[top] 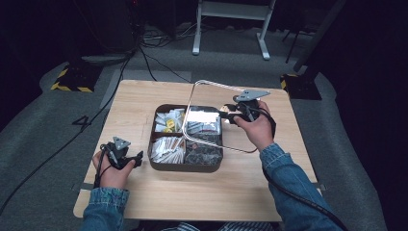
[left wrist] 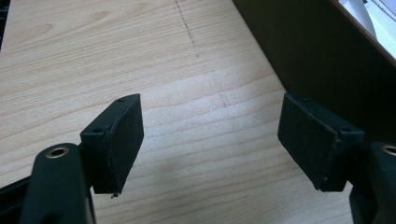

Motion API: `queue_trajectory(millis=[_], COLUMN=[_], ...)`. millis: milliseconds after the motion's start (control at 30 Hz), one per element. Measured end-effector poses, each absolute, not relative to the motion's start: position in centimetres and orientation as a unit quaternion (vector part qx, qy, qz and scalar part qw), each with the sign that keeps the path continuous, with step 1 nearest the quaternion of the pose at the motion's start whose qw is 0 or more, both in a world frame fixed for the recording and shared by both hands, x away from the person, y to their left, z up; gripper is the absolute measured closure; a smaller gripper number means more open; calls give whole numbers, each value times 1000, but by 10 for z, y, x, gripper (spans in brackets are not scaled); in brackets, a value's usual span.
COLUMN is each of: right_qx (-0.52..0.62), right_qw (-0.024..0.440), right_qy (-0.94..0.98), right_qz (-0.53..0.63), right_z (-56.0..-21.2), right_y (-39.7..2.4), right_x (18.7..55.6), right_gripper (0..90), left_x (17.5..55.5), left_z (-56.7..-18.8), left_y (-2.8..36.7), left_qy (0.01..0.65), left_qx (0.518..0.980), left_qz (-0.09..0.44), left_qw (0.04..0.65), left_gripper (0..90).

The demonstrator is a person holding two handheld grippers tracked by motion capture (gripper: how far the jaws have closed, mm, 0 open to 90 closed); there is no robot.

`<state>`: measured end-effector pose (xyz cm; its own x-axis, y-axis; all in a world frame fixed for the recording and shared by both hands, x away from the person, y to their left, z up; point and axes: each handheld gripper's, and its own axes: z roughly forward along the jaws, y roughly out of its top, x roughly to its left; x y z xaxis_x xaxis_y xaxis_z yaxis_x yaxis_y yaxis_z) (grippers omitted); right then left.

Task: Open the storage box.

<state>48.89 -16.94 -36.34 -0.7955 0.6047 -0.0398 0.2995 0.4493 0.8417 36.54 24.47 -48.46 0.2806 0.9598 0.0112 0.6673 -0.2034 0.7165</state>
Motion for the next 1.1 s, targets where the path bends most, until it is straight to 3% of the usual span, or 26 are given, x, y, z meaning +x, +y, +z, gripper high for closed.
queue_trajectory(millis=[1100], right_qx=[380], right_qw=[199], right_qy=[804], right_qz=[411], right_z=[-377], right_y=[-294], right_x=[495], right_gripper=[586], left_x=[365], left_z=[-488], left_y=[249], left_qy=[570], left_qx=[739], left_qz=[233], left_qw=[274], left_gripper=[241])
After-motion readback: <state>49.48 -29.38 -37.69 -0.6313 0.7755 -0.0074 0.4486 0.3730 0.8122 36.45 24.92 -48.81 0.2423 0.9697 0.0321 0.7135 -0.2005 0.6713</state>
